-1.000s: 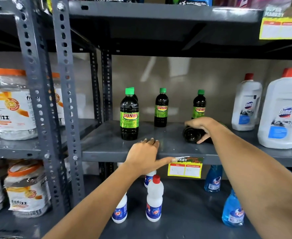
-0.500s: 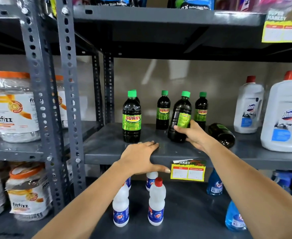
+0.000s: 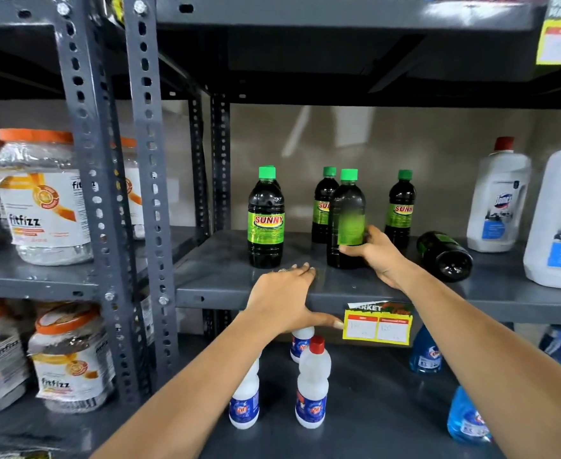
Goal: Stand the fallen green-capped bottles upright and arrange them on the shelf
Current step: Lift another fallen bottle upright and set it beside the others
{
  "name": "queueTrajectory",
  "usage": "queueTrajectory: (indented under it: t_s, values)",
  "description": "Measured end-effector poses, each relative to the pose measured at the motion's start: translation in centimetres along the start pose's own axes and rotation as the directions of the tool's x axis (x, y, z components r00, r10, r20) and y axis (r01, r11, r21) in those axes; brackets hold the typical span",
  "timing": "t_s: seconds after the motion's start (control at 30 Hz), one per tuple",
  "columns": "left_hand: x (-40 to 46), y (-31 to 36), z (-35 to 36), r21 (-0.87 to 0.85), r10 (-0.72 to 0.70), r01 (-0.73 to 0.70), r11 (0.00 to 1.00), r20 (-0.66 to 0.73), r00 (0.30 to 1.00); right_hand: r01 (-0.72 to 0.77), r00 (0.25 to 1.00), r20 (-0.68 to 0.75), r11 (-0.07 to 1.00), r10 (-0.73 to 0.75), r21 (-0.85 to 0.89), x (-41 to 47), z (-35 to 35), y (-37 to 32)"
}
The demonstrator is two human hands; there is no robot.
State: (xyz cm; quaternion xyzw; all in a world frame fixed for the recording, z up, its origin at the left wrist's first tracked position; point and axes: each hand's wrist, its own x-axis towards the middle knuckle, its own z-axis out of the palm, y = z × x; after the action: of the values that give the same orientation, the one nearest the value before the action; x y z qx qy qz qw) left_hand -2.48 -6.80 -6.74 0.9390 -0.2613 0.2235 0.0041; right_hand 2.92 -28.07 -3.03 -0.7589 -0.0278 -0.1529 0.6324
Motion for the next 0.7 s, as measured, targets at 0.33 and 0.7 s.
queueTrajectory:
  t_s: [0.33, 0.7]
  values:
    - [-0.27, 0.42, 0.0, -0.035, -0.045, 0.042, 0.998, -0.072, 0.996, 0.061, 0.998, -0.006, 0.993, -0.061, -0.097, -0.11, 0.2, 0.45]
    - [-0.34, 0.48, 0.42, -0.033, -0.065, 0.062, 0.998, -0.119, 0.991, 0.067, 0.997, 0.055, 0.995, -0.063, -0.069, -0.04, 0.14, 0.27]
